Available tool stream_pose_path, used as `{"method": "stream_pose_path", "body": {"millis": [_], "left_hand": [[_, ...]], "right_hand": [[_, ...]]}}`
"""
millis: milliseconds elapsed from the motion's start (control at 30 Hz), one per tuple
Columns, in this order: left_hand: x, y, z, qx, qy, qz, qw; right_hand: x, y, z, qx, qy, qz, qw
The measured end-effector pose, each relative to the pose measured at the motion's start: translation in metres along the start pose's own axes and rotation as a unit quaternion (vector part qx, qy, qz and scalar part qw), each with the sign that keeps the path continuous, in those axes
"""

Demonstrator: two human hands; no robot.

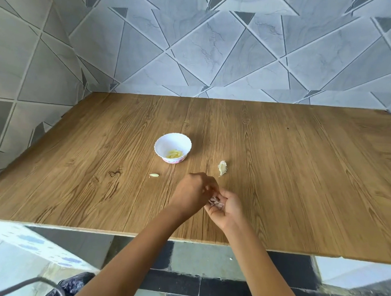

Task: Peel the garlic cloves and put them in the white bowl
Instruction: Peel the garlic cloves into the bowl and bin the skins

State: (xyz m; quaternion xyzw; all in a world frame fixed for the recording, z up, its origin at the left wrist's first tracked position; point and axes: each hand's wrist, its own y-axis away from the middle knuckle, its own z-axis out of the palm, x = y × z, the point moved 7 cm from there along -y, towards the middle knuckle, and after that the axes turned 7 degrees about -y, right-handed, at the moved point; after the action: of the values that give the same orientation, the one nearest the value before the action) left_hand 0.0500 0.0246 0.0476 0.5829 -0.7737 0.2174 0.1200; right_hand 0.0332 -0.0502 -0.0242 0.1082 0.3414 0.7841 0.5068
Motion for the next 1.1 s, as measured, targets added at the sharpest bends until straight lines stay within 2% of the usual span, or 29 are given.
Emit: {"method": "stream_pose_path", "body": {"millis": [100,233,333,433,633,767,900,1100], "left_hand": [[-0.023,0.002,-0.01,-0.003,-0.032,-0.049,0.998],[-0.078,0.02,-0.013,-0.034,-0.113,-0.161,0.98],[-0.092,0.038,-0.004,-0.083,-0.161,-0.184,0.966],[-0.085,0.045,0.007,-0.091,-0.182,-0.189,0.961],[-0.053,0.034,0.031,-0.072,-0.165,-0.156,0.971],[-0.042,0.023,0.034,-0.065,-0.084,-0.104,0.989],[-0.054,0.018,0.014,-0.019,-0.034,-0.096,0.995],[-0.035,0.019,0.027,-0.124,-0.08,0.058,0.987]], "right_hand": [[-0.004,-0.003,-0.002,-0.024,-0.013,0.004,1.0],[-0.01,-0.008,-0.011,-0.027,0.0,-0.01,1.0],[-0.01,-0.01,-0.013,-0.029,0.009,-0.013,0.999],[-0.01,-0.011,-0.013,-0.029,0.01,-0.02,0.999],[-0.011,-0.013,-0.013,-0.024,0.009,-0.026,0.999],[-0.017,-0.01,-0.014,-0.02,0.006,-0.031,0.999],[-0.022,-0.008,-0.017,-0.026,0.002,-0.026,0.999],[-0.022,-0.007,-0.017,-0.023,0.0,-0.024,0.999]]}}
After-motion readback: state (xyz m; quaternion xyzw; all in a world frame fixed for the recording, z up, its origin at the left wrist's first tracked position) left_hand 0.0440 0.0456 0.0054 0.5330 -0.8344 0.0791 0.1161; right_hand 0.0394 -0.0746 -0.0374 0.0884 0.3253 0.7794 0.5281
